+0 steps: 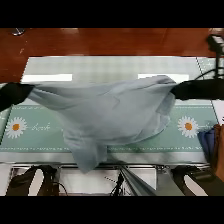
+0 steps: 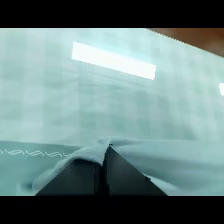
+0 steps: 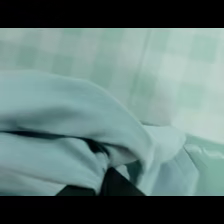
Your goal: Fold the shirts.
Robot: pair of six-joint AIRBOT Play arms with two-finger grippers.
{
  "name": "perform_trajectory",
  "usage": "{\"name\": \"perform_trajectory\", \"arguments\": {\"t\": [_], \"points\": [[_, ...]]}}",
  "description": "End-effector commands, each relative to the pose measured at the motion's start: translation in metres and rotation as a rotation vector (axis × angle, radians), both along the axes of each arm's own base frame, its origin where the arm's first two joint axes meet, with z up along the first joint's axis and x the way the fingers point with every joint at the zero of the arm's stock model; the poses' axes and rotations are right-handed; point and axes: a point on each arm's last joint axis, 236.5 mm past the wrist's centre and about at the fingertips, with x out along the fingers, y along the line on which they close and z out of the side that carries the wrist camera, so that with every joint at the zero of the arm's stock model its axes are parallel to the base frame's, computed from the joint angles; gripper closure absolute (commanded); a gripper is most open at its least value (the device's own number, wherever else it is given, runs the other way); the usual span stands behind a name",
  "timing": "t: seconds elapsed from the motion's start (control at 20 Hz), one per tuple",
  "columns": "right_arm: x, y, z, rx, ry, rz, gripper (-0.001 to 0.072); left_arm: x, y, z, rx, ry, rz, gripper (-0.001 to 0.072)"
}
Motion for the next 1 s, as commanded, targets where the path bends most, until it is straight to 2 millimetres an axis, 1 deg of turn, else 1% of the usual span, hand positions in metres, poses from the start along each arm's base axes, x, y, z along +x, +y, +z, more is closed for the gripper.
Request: {"name": "perform_trajectory", "arguments": {"t": [0.0,0.1,0.2,0.25,0.3,0.35,0.4,0.45,0.5,0.55,0.6,0.65,0.7,0.75,0.8,0.85,0.95], "points": [[0.072,0.018,-0.052,0.084,0.056,-0.042,0.0689,0.027,0.006,-0.052,-0.1,0.047,0.097,0.0683],[0.103,0.037,-0.074,0.159,0.131,-0.042,0.0688,0.036,-0.005,-0.065,-0.1,0.072,0.074,0.0683],[0.124,0.055,-0.089,0.234,0.195,-0.036,0.0689,0.039,-0.023,-0.082,-0.104,0.119,0.028,0.0682],[0.131,0.064,-0.094,0.271,0.225,-0.033,0.0687,0.038,-0.032,-0.09,-0.105,0.145,0.003,0.0661],[0.137,0.068,-0.096,0.31,0.251,-0.04,0.054,0.038,-0.039,-0.097,-0.105,0.166,-0.016,0.0468],[0.142,0.071,-0.094,0.354,0.273,-0.055,0.0173,0.038,-0.043,-0.103,-0.106,0.183,-0.028,-0.0006],[0.144,0.068,-0.088,0.385,0.284,-0.057,0.0078,0.035,-0.045,-0.107,-0.106,0.205,-0.041,0.0],[0.143,0.057,-0.079,0.392,0.293,-0.055,0.0078,0.028,-0.039,-0.111,-0.068,0.235,-0.066,0.0001],[0.138,0.041,-0.07,0.383,0.308,-0.046,0.0079,0.017,-0.029,-0.117,-0.022,0.287,-0.092,0.0002],[0.126,0.017,-0.063,0.353,0.328,-0.028,0.0078,0.001,-0.014,-0.128,0.029,0.361,-0.106,0.0003],[0.105,-0.015,-0.068,0.269,0.378,-0.016,0.0078,-0.019,0.005,-0.143,0.067,0.459,-0.102,0.0005],[0.073,-0.065,-0.088,0.112,0.487,-0.076,0.0078,-0.046,0.026,-0.159,0.097,0.575,-0.083,0.0007],[0.04,-0.113,-0.106,-0.035,0.589,-0.169,0.0079,-0.07,0.043,-0.174,0.086,0.684,-0.038,0.0007],[0.011,-0.148,-0.121,-0.108,0.649,-0.276,0.008,-0.089,0.051,-0.187,0.033,0.765,0.018,0.0008],[-0.006,-0.158,-0.132,-0.073,0.655,-0.366,0.008,-0.1,0.05,-0.199,-0.048,0.809,0.078,0.0008],[-0.017,-0.15,-0.143,0.029,0.617,-0.421,0.008,-0.103,0.039,-0.207,-0.135,0.814,0.096,0.0008],[-0.025,-0.123,-0.154,0.209,0.495,-0.453,0.008,-0.105,0.012,-0.216,-0.255,0.794,0.061,0.0007]]}}
